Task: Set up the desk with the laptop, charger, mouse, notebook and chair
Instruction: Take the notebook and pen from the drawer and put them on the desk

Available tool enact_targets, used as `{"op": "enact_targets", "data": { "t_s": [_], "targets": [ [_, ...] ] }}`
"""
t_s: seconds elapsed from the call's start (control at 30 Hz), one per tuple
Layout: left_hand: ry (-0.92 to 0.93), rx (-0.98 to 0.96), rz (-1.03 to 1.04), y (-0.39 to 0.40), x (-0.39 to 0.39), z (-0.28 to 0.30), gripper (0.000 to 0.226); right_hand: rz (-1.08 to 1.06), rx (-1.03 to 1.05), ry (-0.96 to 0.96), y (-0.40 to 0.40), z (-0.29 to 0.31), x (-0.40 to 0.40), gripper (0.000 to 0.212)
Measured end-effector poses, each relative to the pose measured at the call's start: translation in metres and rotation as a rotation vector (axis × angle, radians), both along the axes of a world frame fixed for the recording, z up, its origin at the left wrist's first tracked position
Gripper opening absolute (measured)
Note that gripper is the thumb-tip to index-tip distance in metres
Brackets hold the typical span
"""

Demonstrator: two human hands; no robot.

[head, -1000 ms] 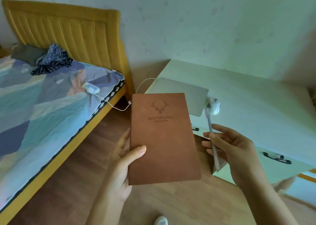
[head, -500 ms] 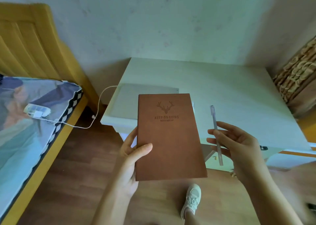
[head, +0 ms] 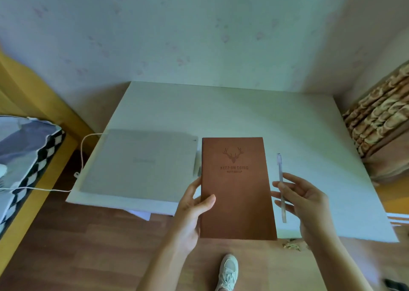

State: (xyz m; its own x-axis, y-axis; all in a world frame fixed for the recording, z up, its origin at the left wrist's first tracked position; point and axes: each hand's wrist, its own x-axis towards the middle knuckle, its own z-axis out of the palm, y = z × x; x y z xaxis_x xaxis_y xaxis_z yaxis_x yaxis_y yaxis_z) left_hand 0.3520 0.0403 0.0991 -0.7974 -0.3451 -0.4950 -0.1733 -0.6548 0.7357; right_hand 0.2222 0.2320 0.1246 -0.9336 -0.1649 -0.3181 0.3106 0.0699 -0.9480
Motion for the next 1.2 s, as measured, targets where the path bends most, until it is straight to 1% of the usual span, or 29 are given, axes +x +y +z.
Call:
{"op": "enact_targets", "data": {
  "t_s": [0.13, 0.3, 0.4, 0.5, 0.67, 0.73, 0.77, 0.87, 0.93, 0.97, 1.03, 1.1, 1.17, 1.2],
  "targets": [
    [-0.070, 0.022, -0.051, 0.009, -0.055, -0.029, 0.053, -0.059, 0.061, -0.056, 0.015, -0.037, -0.050, 0.025],
    [-0.146, 0.100, -0.064, 0.014, -0.111, -0.062, 0.055, -0.122, 0.141, -0.163, 0.025, -0.086, -0.095, 0.026],
    [-0.198, 0.117, -0.077, 0.016, -0.136, -0.080, 0.051, -0.126, 0.163, -0.190, 0.023, -0.103, -0.116, 0.025],
    [-0.238, 0.147, -0.084, 0.014, -0.155, -0.095, 0.050, -0.148, 0.176, -0.197, 0.018, -0.113, -0.132, 0.025],
    [-0.296, 0.055, -0.088, 0.011, -0.176, -0.121, 0.051, -0.214, 0.240, -0.177, 0.014, -0.135, -0.153, 0.026],
    [-0.295, -0.020, -0.099, 0.012, -0.181, -0.132, 0.053, -0.232, 0.280, -0.159, 0.014, -0.143, -0.157, 0.024],
    [-0.295, -0.083, -0.103, 0.013, -0.184, -0.136, 0.053, -0.244, 0.297, -0.148, 0.013, -0.146, -0.158, 0.023],
    [-0.320, -0.377, -0.126, 0.019, -0.191, -0.145, 0.046, -0.260, 0.375, -0.134, 0.014, -0.156, -0.160, 0.023],
    [-0.350, -0.579, -0.156, 0.025, -0.192, -0.149, 0.046, -0.235, 0.476, -0.071, 0.015, -0.163, -0.160, 0.024],
    [-0.364, -0.710, -0.175, 0.028, -0.192, -0.151, 0.049, -0.205, 0.540, -0.010, 0.016, -0.165, -0.159, 0.023],
    [-0.365, -1.059, -0.216, 0.033, -0.188, -0.154, 0.057, -0.140, 0.655, 0.128, 0.015, -0.166, -0.155, 0.023],
    [-0.239, -1.393, -0.336, 0.034, -0.186, -0.159, 0.064, -0.076, 0.728, 0.229, 0.014, -0.165, -0.150, 0.028],
    [-0.090, -1.609, -0.538, 0.031, -0.184, -0.168, 0.060, 0.003, 0.794, 0.316, 0.014, -0.167, -0.145, 0.035],
    [-0.050, -1.692, -0.626, 0.029, -0.184, -0.172, 0.057, 0.058, 0.840, 0.351, 0.014, -0.169, -0.142, 0.039]
  ]
}}
